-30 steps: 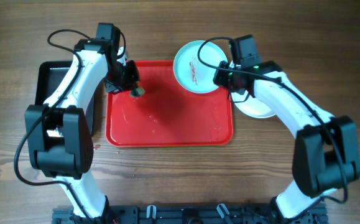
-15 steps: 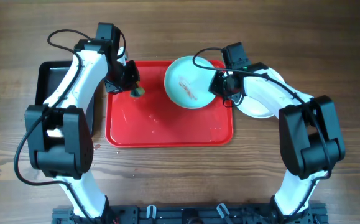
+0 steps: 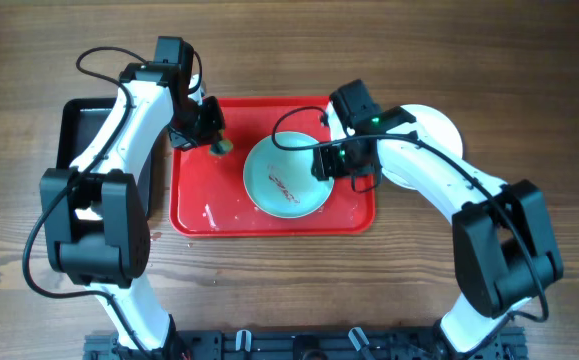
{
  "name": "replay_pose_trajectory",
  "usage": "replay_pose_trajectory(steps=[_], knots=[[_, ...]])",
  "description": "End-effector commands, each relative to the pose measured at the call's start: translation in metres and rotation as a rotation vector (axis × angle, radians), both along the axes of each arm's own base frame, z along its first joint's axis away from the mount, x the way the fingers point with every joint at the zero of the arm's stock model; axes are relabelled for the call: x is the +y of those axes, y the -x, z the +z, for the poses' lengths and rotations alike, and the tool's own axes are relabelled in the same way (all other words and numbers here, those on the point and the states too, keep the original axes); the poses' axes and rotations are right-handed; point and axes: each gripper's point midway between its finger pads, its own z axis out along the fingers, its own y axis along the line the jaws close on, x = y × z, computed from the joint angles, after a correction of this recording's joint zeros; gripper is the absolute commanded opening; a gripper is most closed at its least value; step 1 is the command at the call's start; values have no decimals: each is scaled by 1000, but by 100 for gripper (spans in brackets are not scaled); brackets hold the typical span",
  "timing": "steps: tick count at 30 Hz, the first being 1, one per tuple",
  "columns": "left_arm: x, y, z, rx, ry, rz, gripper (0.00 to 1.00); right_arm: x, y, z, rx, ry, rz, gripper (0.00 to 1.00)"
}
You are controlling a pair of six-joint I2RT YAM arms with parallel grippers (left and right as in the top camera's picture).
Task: Clean dirty plates on tray and stack at the side
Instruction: 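Move right gripper to grip the last plate's rim on the tray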
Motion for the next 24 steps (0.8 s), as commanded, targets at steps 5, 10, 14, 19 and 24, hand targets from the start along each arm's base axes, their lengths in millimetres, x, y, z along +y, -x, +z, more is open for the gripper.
replay_pose_trajectory(steps=[5, 10, 14, 19, 24], knots=[[2, -1, 5, -15, -6, 11, 4, 2, -34, -15, -231, 91, 308, 59], [2, -1, 5, -16, -6, 12, 4, 2, -34, -34, -211, 104, 336, 41], [2, -1, 5, -16, -6, 11, 4, 3, -37, -38, -210, 100, 320, 24], [2, -2, 5, -22, -6, 11, 4, -6, -31, -40, -124, 112, 146, 4], [2, -3, 5, -23, -5, 11, 4, -9, -14, -36, 94, 66, -222, 5]])
